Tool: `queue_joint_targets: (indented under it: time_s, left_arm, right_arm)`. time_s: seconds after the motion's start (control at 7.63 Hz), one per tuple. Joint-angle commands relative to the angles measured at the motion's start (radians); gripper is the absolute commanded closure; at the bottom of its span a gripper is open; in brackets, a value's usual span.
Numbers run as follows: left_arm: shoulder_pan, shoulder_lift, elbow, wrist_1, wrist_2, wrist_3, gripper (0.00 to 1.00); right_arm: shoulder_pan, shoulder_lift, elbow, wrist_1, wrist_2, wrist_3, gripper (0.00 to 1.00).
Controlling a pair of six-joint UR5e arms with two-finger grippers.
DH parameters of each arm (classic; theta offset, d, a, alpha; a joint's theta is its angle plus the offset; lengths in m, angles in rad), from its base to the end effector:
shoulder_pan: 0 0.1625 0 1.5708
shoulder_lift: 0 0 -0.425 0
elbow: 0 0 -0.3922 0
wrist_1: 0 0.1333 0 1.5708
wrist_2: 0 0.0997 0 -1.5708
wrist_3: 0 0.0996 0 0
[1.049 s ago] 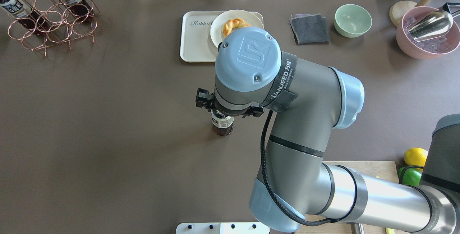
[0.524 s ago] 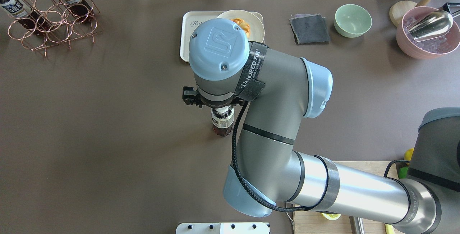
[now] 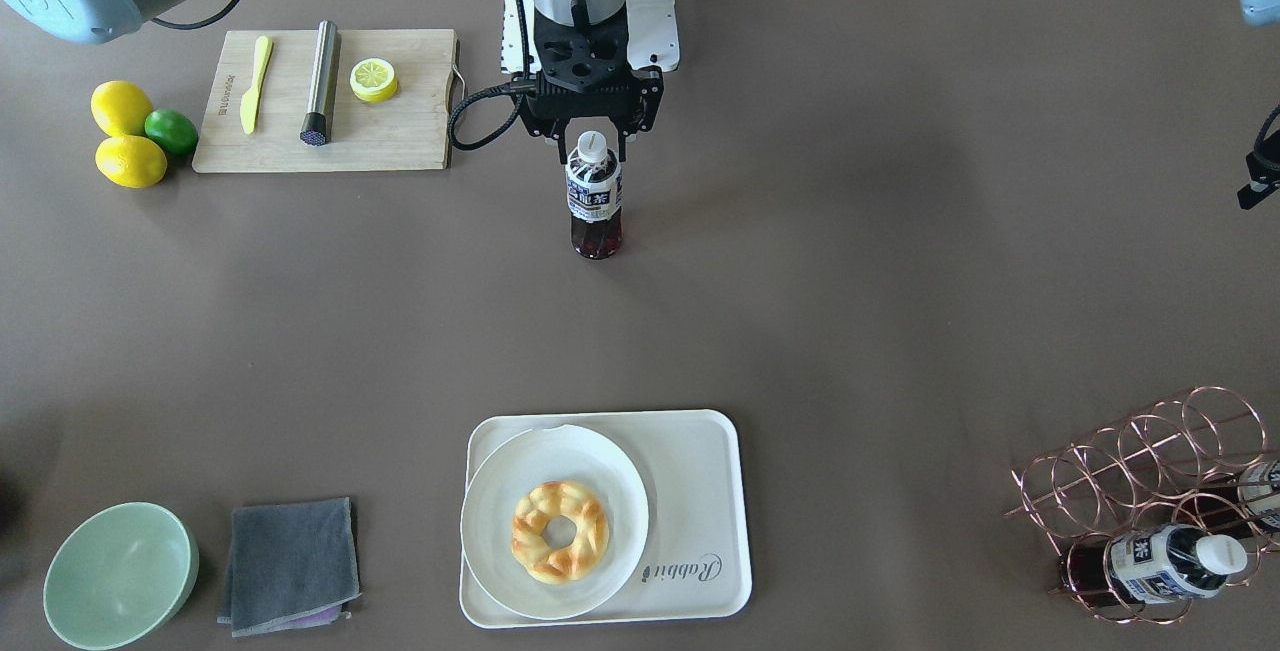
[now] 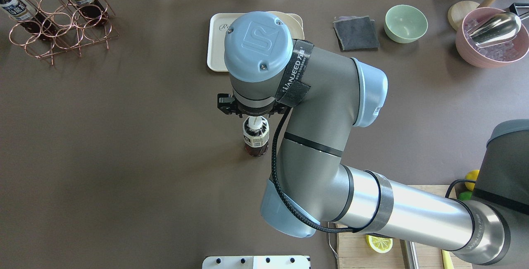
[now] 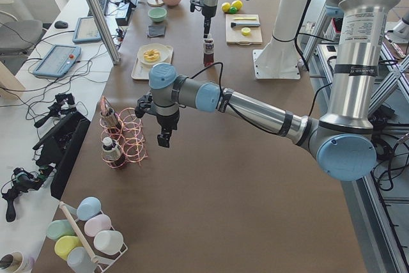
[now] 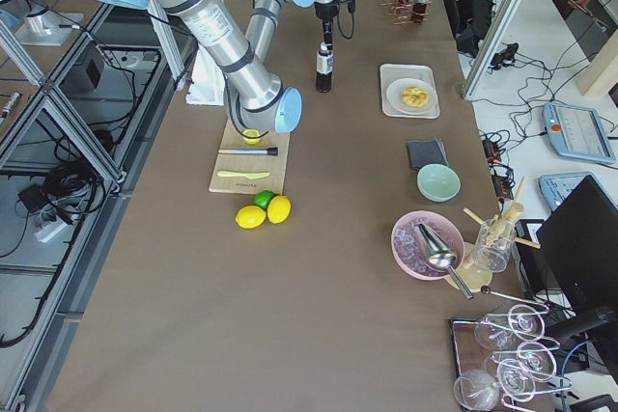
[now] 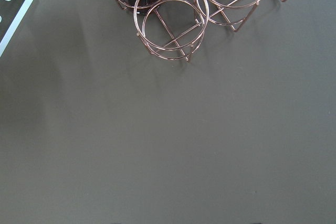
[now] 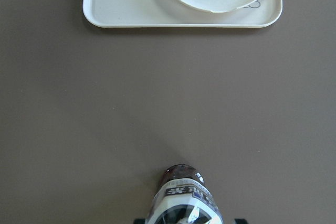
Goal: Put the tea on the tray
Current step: 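Lower the right gripper around the tea bottle and close it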
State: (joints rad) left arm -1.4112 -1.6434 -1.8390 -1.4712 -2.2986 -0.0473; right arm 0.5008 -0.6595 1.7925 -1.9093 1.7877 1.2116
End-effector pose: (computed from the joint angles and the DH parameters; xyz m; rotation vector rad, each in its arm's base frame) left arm 0.0157 -0.5192 0.5037 0.1546 0.7451 0.1946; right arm -0.5089 -0.4061 0.0647 0.1432 -0.8047 0.0475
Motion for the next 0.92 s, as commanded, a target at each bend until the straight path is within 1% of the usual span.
queue_joint_targets:
  time_s: [0.0,0.39,0.66,0.79]
  left_arm:
    - [0.000,-0.003,0.000,0.000,-0.004,-0.003,0.14]
    - [0.000,-0.012,0.001,0.002,-0.004,-0.008,0.14]
    - [0.000,-0.010,0.001,0.002,-0.004,-0.008,0.13]
    - [0.000,-0.006,0.000,0.002,-0.004,-0.008,0.13]
  right_arm:
    - [-0.007,-0.012,-0.004,0.000,-0.008,-0.001,0.35]
    - [-0.036,-0.012,0.008,0.001,-0.004,0.014,0.36]
    - [-0.019,-0.012,0.011,0.001,-0.002,0.013,0.47]
    - [-0.007,-0.011,0.013,0.000,0.002,0.011,0.47]
